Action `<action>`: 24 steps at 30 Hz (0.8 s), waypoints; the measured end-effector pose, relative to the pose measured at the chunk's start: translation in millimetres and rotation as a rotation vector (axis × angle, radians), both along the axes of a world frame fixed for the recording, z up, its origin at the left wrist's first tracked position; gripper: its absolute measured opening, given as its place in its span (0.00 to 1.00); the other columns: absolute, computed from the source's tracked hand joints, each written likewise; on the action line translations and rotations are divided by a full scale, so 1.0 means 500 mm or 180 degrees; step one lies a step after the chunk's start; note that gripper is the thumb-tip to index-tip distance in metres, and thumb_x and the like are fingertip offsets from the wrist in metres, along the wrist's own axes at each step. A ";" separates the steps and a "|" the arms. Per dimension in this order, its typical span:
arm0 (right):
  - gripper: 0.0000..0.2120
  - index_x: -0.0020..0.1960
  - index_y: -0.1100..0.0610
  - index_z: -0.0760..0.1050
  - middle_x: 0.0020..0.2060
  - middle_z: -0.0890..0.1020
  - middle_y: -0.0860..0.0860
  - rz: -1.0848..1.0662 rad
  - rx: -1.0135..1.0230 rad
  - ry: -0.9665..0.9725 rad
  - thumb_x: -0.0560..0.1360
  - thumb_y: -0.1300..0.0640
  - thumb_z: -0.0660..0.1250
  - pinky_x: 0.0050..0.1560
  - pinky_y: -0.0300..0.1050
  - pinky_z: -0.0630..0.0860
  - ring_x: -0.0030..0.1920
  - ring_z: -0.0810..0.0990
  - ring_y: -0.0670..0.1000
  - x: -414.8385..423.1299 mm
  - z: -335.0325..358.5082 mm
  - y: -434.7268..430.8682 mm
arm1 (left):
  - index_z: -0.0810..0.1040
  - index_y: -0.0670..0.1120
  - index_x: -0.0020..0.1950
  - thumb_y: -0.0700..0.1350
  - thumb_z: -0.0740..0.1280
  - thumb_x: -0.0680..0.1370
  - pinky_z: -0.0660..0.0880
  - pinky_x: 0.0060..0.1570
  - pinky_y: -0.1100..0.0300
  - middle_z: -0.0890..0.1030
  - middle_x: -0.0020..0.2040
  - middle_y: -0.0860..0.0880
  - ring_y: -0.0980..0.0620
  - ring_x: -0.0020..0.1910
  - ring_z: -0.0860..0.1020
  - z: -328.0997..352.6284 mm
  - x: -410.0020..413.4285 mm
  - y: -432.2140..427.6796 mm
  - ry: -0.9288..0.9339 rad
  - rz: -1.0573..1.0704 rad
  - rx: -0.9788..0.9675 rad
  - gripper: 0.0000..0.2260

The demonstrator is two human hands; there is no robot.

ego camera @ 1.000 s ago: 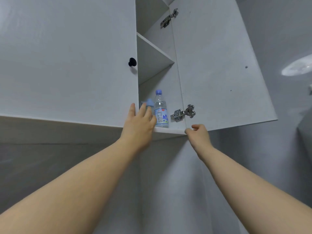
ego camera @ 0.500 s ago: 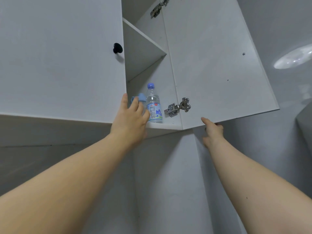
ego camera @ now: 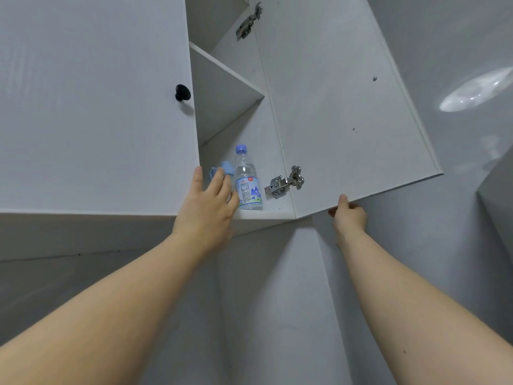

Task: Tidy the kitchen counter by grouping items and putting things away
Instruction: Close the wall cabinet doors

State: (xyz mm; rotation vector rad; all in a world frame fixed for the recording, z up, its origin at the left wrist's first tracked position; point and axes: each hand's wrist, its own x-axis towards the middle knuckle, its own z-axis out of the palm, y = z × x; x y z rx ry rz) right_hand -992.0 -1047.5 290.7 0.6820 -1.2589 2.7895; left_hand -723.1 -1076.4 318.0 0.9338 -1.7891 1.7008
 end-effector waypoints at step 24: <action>0.07 0.42 0.57 0.74 0.33 0.72 0.52 -0.1719 0.1441 0.1911 0.76 0.55 0.62 0.36 0.44 0.60 0.37 0.69 0.57 0.200 -0.024 0.081 | 0.39 0.37 0.76 0.45 0.47 0.79 0.46 0.73 0.43 0.45 0.77 0.37 0.39 0.76 0.45 -0.018 0.134 0.053 0.0045 0.0127 0.0038 0.29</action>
